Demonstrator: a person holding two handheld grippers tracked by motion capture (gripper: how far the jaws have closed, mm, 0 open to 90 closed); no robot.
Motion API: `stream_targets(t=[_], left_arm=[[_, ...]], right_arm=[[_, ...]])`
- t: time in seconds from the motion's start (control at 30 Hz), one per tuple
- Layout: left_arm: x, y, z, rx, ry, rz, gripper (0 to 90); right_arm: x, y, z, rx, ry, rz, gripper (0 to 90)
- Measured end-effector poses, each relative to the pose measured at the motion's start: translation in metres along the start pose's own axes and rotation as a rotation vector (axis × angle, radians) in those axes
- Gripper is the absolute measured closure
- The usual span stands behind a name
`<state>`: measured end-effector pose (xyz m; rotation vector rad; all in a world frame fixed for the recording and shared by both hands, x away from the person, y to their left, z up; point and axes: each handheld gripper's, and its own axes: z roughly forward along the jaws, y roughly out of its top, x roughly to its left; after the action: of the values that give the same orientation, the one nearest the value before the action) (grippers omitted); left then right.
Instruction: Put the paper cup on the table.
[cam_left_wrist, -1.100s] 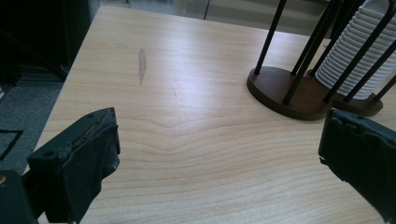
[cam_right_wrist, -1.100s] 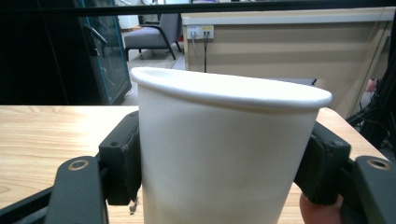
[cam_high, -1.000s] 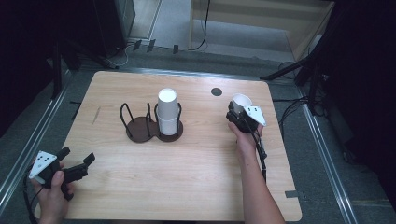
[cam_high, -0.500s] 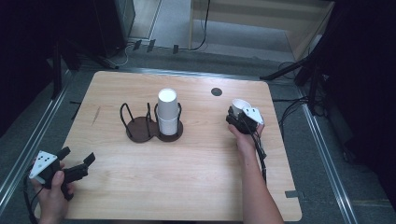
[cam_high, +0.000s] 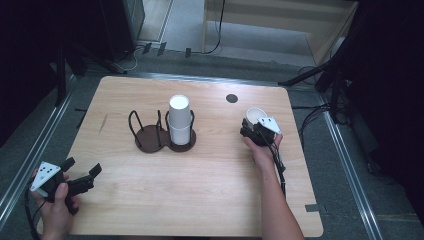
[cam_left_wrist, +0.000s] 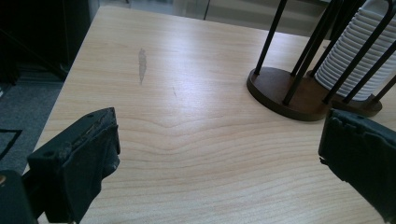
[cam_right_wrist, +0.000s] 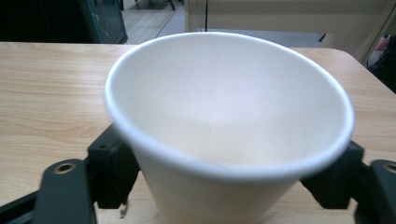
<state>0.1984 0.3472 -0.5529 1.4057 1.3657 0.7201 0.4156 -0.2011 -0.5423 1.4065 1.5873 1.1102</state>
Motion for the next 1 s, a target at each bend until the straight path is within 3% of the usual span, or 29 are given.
stream_targets(t=[0.07, 0.17, 0.3, 0.43, 0.5, 0.63, 1.0], left_arm=[[0.0, 0.0, 0.0, -0.001, 0.0, 0.001, 0.0], [0.0, 0.0, 0.0, 0.002, 0.001, 0.003, 0.0], [0.001, 0.0, 0.0, -0.001, -0.006, -0.009, 0.0], [0.001, 0.0, 0.0, -0.001, -0.01, -0.016, 0.0], [0.001, 0.0, 0.0, -0.001, -0.011, -0.015, 0.0], [0.001, 0.0, 0.0, 0.0, -0.009, -0.007, 0.0], [0.0, 0.0, 0.0, -0.002, -0.006, -0.007, 0.0]], right_arm=[[0.0, 0.0, 0.0, 0.002, 0.004, 0.003, 19.4], [-0.002, 0.003, -0.004, 0.046, 0.02, 0.058, 5.3], [-0.006, 0.006, -0.007, 0.082, 0.054, 0.109, 1.8], [-0.007, 0.009, -0.016, 0.067, 0.09, 0.093, 0.0], [-0.007, 0.012, -0.026, 0.042, 0.113, 0.062, 0.0], [-0.006, 0.014, -0.035, 0.031, 0.107, 0.048, 0.0], [-0.009, 0.006, -0.074, 0.007, 0.151, -0.002, 0.0]])
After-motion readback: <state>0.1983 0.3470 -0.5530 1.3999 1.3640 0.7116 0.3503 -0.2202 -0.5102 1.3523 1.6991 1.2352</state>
